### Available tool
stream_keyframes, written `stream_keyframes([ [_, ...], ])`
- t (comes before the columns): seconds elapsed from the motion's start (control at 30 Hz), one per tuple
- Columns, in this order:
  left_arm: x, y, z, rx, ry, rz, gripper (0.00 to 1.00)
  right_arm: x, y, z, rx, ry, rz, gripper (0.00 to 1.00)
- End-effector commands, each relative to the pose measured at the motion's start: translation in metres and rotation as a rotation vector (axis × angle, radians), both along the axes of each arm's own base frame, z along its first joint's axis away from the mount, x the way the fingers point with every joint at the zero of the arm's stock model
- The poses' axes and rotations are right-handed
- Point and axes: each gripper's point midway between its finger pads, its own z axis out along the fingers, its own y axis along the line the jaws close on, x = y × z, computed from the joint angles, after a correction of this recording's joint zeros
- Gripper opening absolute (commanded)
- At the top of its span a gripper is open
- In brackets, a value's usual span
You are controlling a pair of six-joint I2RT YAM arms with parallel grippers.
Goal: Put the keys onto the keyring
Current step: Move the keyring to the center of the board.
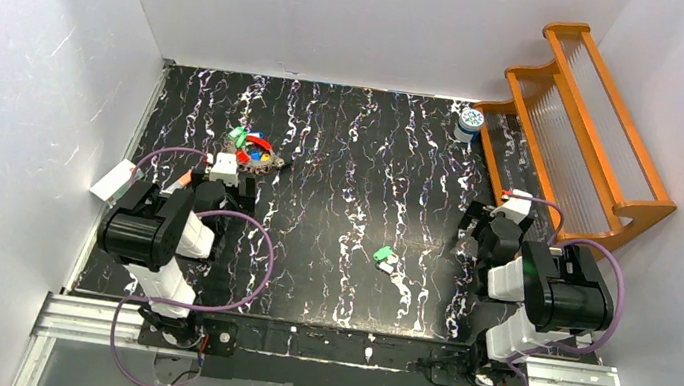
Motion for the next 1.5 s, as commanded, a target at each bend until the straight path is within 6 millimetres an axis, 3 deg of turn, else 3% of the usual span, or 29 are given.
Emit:
stream_keyframes([
  [0.0,0.004,0.004,0.005,0.004,-0.013,0.023,0.98,0.010,0.000,0.019,-0.005,-0.075,-0.001,0.99],
  [0.3,0.007,0.005,0.011,0.010,-0.019,0.030,0.98,0.010,-0.002,0.025,-0.011,-0.093,-0.009,0.99],
  [0.4,0.016,0.005,0.049,0.008,-0.019,0.037,0.98,0.015,0.008,0.039,-0.027,-0.076,0.042,0.99],
  [0.5,0.018,0.027,0.087,-0.172,-0.030,0.301,0.98,0.024,0.014,0.051,0.101,0.047,0.003,0.99],
  [0.57,0.012,0.034,0.098,-0.266,0.012,0.425,0.98,0.026,0.025,0.055,0.181,0.128,0.011,0.99],
  [0.7,0.029,0.015,0.130,-0.315,0.046,0.341,0.98,0.021,0.051,0.057,0.308,0.248,0.085,0.99],
  [0.77,0.035,0.009,0.135,-0.308,0.103,0.315,0.98,0.016,0.066,0.059,0.363,0.259,0.153,0.99],
  [0.9,0.049,-0.007,0.122,-0.305,0.242,0.249,0.97,0.004,0.084,0.073,0.469,0.216,0.217,0.99],
  [1.13,0.086,-0.049,0.086,-0.405,0.384,0.093,0.68,-0.011,0.106,0.087,0.519,0.271,0.350,0.99],
  [1.27,0.103,-0.065,0.070,-0.465,0.428,0.051,0.64,-0.024,0.121,0.092,0.564,0.309,0.431,0.99],
  [1.47,0.111,-0.071,0.049,-0.465,0.480,0.047,0.62,-0.037,0.144,0.101,0.649,0.344,0.541,0.99],
])
